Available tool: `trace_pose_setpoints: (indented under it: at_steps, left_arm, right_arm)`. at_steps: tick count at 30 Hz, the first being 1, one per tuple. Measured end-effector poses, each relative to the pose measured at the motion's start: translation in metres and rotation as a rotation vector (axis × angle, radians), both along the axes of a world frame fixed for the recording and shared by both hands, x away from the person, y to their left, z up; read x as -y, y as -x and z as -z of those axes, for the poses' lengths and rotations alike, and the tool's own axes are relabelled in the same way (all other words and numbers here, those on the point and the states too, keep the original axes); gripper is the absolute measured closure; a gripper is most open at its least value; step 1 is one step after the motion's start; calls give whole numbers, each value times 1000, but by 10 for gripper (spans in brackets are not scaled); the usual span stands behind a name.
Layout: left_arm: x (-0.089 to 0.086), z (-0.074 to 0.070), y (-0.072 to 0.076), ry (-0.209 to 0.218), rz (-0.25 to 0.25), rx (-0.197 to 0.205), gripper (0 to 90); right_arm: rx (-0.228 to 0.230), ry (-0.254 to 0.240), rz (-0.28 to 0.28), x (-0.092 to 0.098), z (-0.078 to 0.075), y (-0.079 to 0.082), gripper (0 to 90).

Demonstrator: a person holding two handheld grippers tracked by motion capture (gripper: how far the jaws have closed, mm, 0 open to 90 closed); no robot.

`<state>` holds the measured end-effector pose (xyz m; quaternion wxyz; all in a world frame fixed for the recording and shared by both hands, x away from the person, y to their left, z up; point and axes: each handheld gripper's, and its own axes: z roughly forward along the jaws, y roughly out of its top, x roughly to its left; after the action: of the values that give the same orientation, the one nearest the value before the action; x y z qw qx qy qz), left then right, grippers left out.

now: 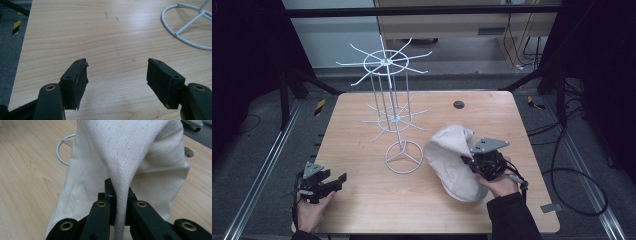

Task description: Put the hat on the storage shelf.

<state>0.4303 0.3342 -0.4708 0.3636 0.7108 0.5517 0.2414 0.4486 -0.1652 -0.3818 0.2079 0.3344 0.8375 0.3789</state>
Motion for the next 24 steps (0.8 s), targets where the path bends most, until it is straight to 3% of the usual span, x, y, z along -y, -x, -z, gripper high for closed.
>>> trace_pose_setpoints:
  at_steps: [17, 24]
  left_arm:
    - [0, 0, 0, 4, -1, 1, 329]
    - [0, 0, 0, 6, -2, 0, 329]
  right_arm:
    - [84, -99, 25, 21, -15, 17, 880]
    - [114, -119, 40, 29, -21, 20, 881]
